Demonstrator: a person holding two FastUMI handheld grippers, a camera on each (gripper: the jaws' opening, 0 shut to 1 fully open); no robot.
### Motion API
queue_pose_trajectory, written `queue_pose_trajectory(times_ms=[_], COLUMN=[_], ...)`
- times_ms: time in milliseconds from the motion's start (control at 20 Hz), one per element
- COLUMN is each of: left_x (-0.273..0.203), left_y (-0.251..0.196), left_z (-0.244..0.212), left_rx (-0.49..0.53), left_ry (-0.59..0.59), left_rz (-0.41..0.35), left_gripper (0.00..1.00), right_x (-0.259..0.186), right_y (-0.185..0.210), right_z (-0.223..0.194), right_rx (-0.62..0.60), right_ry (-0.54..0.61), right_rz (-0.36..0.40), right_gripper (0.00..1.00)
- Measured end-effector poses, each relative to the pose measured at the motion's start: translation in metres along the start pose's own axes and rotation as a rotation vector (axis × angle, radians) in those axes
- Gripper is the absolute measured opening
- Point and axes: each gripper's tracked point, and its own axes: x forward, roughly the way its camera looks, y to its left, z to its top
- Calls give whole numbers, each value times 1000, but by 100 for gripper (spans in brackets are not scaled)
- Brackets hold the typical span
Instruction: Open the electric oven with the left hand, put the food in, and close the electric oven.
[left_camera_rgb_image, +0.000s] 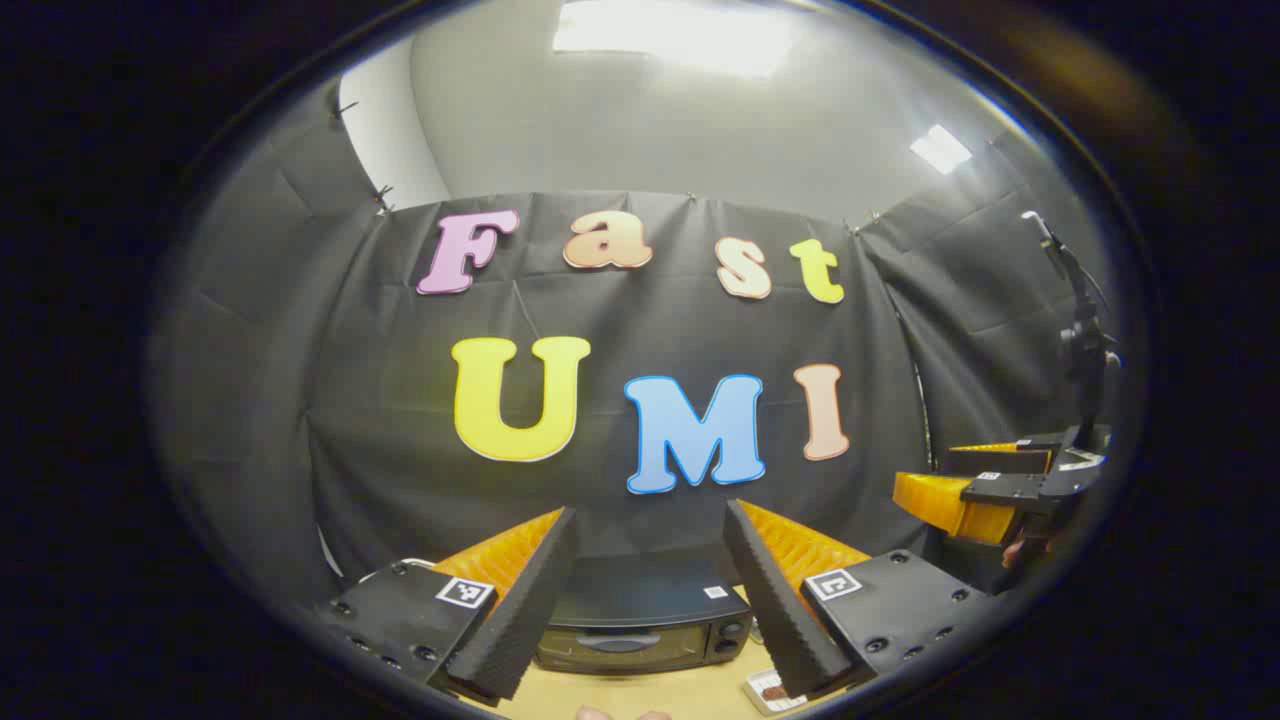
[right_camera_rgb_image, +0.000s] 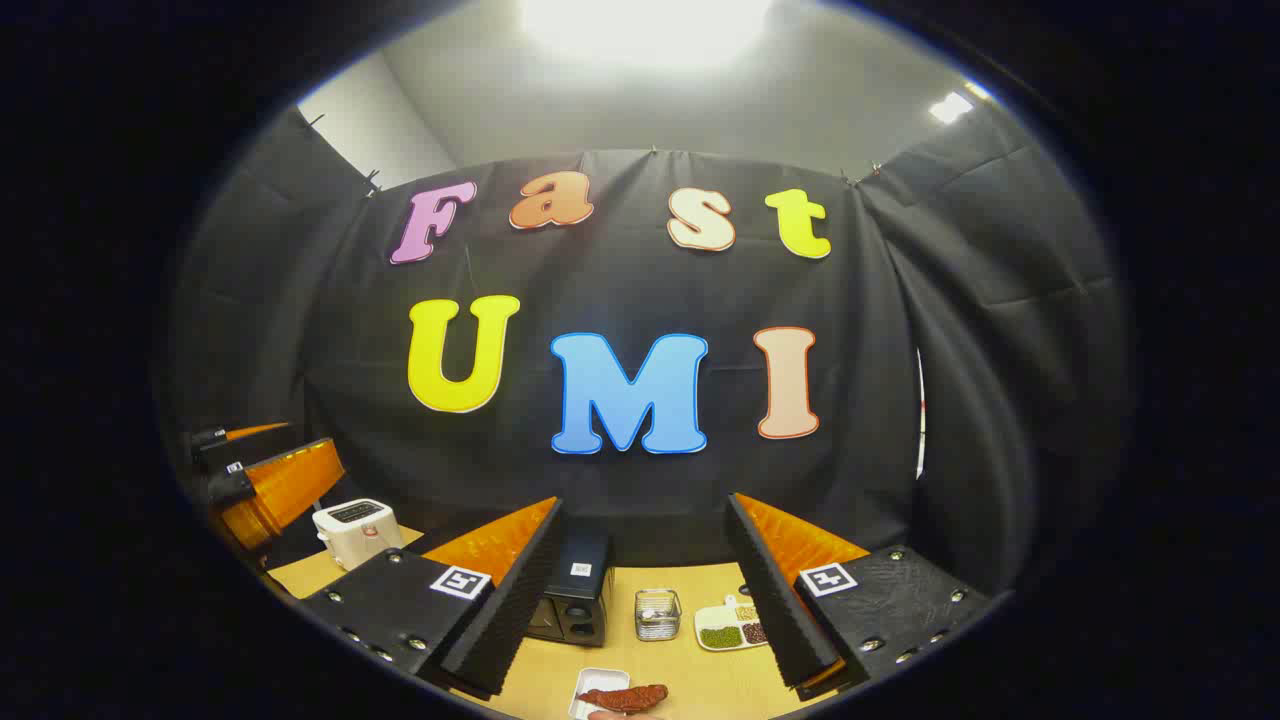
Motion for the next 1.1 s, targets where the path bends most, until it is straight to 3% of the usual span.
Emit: queue_pose_trajectory(times_ms=[150, 200, 550, 600, 700, 850, 900, 1100], left_x=[-4, -5, -7, -6, -3, 2, 3, 13], left_y=[-7, -7, -15, -15, -16, -17, -12, -6], left_z=[-1, -1, 0, -2, -7, -19, -23, -47], left_rx=[0, -2, 5, 3, -14, -36, -29, 8], left_ry=[4, 4, 8, 15, 28, 55, 59, 95], left_rz=[-8, -5, 8, 10, 18, 13, 23, 45], left_gripper=[95, 100, 100, 91, 91, 100, 95, 100], right_x=[-2, -3, -5, -4, -1, 2, 5, 12], right_y=[3, 1, -4, -4, -5, -6, -6, -10], right_z=[-2, -2, 1, 0, 0, -4, -7, -19], right_rx=[9, 9, 23, 20, 13, 29, 35, 40], right_ry=[8, 7, 0, -3, -3, 8, 10, 29], right_rz=[11, 12, 14, 16, 25, 26, 24, 15], right_gripper=[96, 96, 96, 96, 96, 96, 96, 96])
